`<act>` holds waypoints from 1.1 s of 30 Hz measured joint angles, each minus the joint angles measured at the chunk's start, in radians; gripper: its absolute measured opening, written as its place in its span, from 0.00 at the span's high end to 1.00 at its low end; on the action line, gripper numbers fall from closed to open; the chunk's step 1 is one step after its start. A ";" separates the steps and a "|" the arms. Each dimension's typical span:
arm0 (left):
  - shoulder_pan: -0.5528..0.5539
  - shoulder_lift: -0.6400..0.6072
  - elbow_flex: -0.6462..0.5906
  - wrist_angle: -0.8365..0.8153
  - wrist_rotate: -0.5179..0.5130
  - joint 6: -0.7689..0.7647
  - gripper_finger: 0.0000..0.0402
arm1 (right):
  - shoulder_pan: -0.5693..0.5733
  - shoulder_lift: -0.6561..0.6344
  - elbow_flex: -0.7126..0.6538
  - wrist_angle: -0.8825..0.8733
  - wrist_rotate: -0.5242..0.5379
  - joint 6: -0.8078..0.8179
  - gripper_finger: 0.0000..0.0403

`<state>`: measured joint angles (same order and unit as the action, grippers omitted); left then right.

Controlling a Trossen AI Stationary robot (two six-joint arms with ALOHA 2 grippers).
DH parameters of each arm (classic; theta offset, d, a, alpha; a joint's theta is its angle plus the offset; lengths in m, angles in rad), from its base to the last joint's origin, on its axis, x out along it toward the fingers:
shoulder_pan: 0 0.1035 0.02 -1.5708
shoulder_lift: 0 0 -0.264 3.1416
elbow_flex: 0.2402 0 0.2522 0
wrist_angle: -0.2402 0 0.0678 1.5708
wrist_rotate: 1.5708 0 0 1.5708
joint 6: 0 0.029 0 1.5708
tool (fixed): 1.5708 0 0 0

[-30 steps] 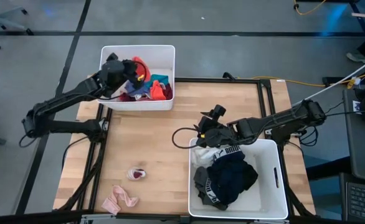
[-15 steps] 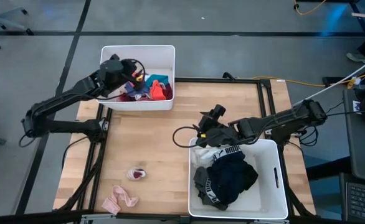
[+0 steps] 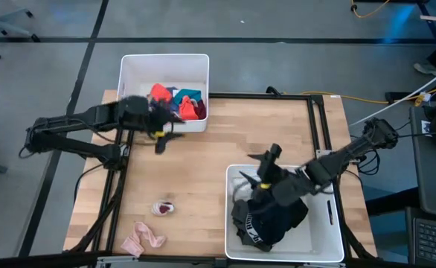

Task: Sort clothes
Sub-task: Put the pink sock into the top white bin

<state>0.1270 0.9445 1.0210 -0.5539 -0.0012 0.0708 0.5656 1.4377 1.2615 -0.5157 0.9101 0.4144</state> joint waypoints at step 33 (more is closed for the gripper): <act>-0.837 0.188 0.000 -0.415 -0.128 -0.939 0.49 | 0.201 0.004 -0.435 1.100 -0.010 -0.340 0.29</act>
<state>-0.7099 1.1328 1.0210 -0.9686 -0.1288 -0.8682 0.7666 1.4416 0.8261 0.5844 0.8998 0.0744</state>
